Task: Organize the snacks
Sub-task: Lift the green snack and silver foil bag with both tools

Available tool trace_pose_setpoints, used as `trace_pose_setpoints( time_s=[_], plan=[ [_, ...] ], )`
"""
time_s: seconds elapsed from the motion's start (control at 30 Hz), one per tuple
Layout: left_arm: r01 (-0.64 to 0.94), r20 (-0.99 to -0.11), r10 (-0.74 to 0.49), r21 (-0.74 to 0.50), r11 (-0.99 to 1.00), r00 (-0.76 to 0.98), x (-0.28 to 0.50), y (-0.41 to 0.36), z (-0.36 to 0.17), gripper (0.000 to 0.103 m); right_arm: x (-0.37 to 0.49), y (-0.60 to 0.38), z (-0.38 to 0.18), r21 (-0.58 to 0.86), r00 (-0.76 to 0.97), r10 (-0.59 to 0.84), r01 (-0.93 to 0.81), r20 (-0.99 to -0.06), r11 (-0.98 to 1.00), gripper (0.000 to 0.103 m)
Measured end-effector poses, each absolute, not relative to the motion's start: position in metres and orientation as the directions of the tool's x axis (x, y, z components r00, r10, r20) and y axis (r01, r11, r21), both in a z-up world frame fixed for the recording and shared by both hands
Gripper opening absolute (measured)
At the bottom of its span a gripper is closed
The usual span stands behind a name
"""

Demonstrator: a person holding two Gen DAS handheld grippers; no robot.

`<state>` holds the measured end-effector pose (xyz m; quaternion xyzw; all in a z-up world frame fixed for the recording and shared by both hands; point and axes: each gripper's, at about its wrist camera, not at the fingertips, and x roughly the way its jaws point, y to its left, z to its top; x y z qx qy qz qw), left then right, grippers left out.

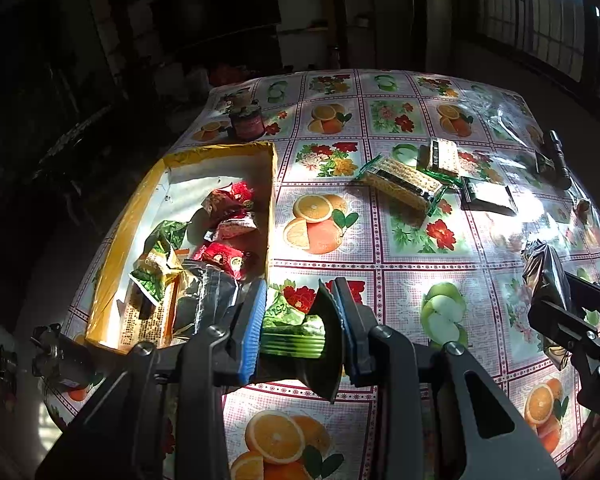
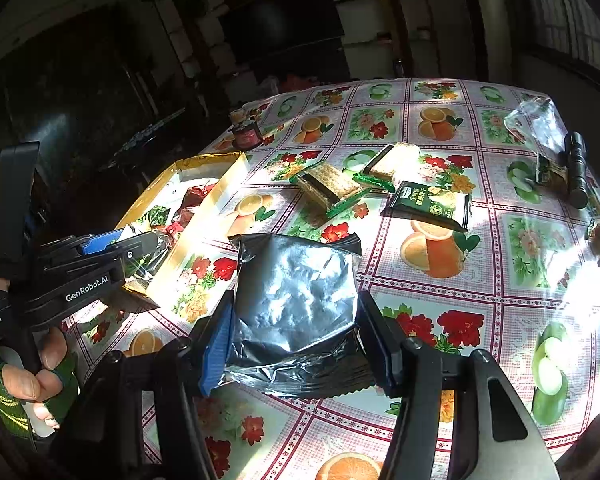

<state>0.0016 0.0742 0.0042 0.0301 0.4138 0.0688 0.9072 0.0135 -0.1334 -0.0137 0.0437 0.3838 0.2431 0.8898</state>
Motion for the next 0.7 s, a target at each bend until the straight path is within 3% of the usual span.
trace_pose_setpoints(
  time_s=[0.7],
  plan=[
    [-0.146, -0.76, 0.156, 0.081, 0.986, 0.631, 0.004, 0.103, -0.004, 0.035, 0.019, -0.109, -0.021, 0.254, 0.548, 0.475, -0.432, -0.689, 0.866, 0.059]
  ],
)
